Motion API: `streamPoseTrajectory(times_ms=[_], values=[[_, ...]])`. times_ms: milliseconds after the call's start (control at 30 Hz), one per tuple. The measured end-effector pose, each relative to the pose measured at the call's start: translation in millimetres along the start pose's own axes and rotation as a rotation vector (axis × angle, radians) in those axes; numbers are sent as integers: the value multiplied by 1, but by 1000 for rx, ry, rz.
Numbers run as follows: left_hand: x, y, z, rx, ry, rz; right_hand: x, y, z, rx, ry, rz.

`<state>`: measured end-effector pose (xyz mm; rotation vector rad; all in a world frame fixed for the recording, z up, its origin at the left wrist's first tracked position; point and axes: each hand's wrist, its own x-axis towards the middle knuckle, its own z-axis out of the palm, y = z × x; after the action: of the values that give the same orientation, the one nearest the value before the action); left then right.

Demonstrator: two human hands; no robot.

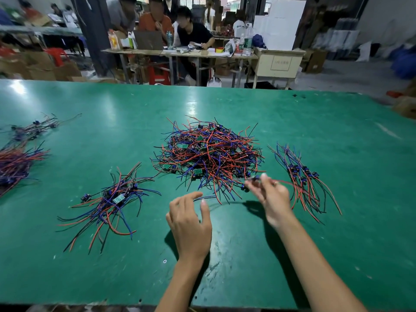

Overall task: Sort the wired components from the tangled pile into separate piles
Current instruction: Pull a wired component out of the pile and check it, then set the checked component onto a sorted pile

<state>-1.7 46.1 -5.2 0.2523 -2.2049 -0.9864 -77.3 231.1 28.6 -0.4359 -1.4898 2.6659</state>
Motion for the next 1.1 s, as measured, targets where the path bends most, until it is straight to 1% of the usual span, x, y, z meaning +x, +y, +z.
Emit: streamPoseTrajectory(times_ms=[67,167,233,300,367,400,433,533,567,600,633,700,767,800,867,967,1000,1033,1100], values=[[0,-2,0,-5,21,-69,20,-30,2,154,131,-65],[2,-3,3,-41,-6,-134,46,-67,3,331,295,-156],[2,-3,4,-47,-29,-164,54,-76,-2,336,389,-126],[3,-4,4,-43,-48,-199,54,-69,-11,293,474,-49],[2,-5,3,-37,-57,-225,51,-49,-17,173,490,12],[3,-5,3,-37,-55,-231,48,-36,-18,10,452,11],[3,-4,3,-38,-53,-234,44,-24,-17,-228,390,-21],[3,-3,3,-38,-66,-233,31,12,-17,-1118,65,-291],[2,-3,2,-38,-74,-228,26,20,-17,-1319,0,-385],[2,-3,2,-40,-84,-219,22,27,-17,-1420,-12,-470],[1,-3,1,-45,-91,-209,18,31,-17,-1453,19,-526],[1,-2,0,-66,-98,-177,11,35,-15,-1428,105,-582],[1,-2,0,-100,-119,-138,2,35,-11,-1287,116,-551],[0,-2,0,-127,-144,-121,-3,33,-9,-1174,77,-517],[-1,-1,0,-226,-233,-113,-16,31,-5,-1016,-68,-505],[-2,1,-1,-397,-422,-150,-36,33,1,-941,-319,-487],[-1,1,-1,-469,-456,-197,-41,34,2,-932,-386,-465],[1,1,-2,-556,-467,-264,-44,36,2,-930,-435,-450],[5,-2,-4,-691,-433,-371,-48,40,1,-944,-494,-441]])
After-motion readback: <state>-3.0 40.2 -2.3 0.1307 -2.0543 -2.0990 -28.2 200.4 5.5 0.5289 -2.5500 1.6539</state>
